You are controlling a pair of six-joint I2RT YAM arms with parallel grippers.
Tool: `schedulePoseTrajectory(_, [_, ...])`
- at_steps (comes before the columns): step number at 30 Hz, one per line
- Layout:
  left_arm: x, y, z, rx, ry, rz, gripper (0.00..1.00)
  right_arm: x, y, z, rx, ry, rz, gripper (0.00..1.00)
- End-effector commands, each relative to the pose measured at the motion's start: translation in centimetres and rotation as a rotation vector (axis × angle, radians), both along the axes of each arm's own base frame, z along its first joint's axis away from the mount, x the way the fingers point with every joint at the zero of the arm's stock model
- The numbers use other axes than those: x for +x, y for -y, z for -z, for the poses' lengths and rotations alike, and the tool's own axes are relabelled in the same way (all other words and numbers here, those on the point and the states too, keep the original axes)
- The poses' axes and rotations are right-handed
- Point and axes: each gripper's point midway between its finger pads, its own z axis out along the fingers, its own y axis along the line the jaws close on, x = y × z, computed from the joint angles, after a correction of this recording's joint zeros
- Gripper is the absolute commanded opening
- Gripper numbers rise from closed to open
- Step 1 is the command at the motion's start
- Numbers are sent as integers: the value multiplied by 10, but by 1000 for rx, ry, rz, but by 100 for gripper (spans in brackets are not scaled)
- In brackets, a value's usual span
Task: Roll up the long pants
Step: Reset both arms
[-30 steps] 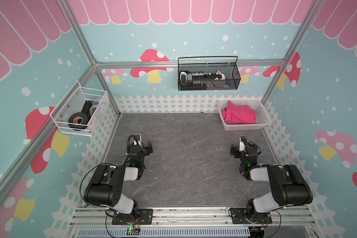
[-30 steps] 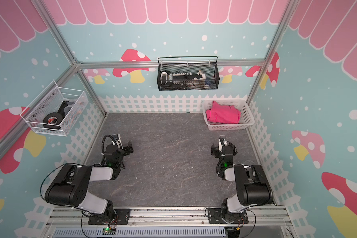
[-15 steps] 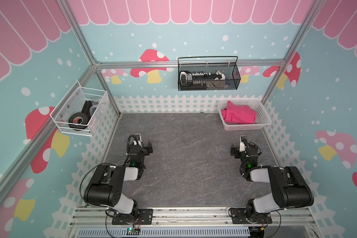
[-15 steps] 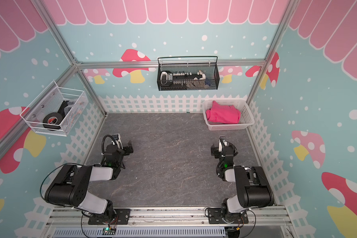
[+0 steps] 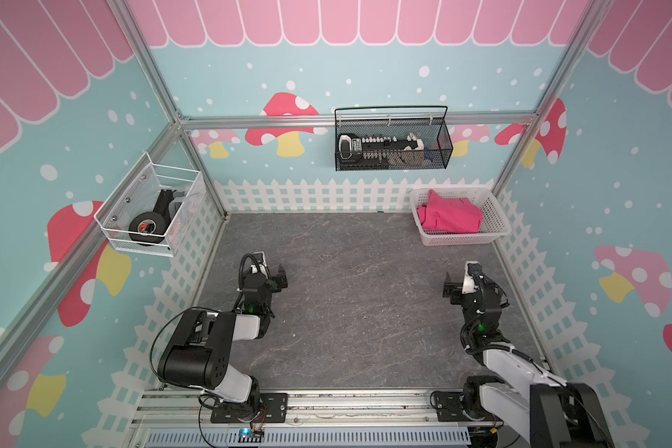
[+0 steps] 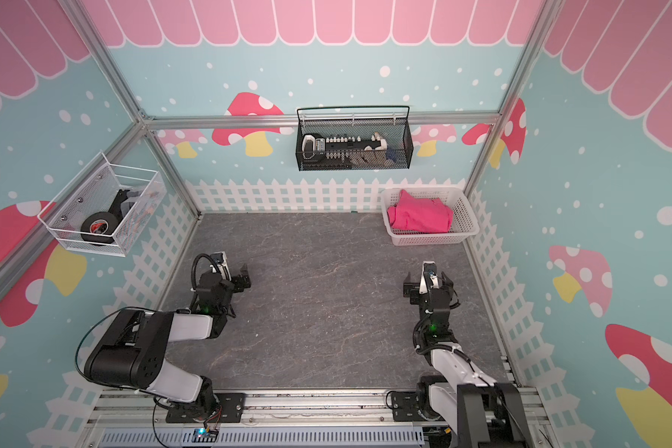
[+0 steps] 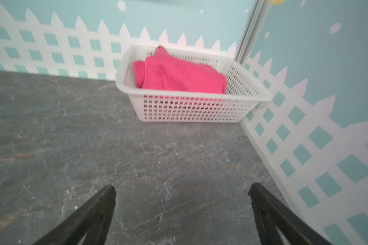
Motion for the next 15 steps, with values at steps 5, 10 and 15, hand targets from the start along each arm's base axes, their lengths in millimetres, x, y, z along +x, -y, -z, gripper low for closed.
schedulePoseTrajectory(5, [6, -1, -11, 3, 33, 5, 99, 43, 0, 19, -5, -34, -7, 99])
schedulePoseTrajectory(10, [6, -1, -11, 3, 33, 6, 99, 47, -1, 30, -7, -51, -10, 99])
schedulePoseTrajectory(15, [6, -1, -11, 3, 32, 8, 99, 49, -1, 34, -8, -68, -15, 99])
